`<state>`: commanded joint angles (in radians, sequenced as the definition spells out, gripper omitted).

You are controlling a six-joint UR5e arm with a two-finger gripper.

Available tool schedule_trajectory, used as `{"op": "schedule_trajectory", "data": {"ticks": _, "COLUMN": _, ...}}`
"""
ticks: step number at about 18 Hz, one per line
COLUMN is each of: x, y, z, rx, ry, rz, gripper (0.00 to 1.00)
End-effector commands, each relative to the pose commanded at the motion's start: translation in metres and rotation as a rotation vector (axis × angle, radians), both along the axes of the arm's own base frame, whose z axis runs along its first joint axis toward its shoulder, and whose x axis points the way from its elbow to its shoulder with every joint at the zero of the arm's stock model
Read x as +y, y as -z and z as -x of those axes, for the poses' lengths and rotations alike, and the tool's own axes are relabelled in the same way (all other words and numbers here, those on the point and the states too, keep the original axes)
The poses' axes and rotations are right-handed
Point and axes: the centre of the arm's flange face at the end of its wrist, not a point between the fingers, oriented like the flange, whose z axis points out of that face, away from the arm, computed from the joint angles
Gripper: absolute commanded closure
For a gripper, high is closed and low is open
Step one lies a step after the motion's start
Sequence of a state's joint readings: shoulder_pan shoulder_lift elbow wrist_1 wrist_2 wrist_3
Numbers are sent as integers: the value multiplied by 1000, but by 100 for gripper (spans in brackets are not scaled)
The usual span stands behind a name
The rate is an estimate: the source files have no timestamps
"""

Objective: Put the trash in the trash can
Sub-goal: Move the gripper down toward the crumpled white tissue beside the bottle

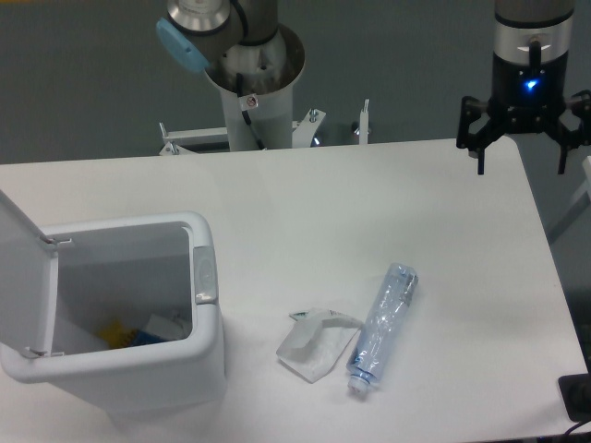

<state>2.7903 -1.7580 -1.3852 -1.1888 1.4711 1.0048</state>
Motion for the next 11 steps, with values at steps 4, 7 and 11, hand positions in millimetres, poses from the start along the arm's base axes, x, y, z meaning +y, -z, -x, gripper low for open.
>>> {"op": "schedule_trajectory", "data": {"ticks": 4, "x": 4, "y": 8, "z": -3, "rx": -15, "ry": 8, "rz": 4, "gripper": 0}}
{"op": "schedule_trajectory", "data": {"ticks": 7, "x": 17, "y": 30, "z": -4, "rx": -49, "ry": 31, "rz": 13, "gripper": 0}}
{"op": "schedule_trajectory", "data": {"ticks": 11, "x": 47, "y": 57, "z": -15, "rx": -45, "ry": -16, "rz": -41, "gripper": 0}}
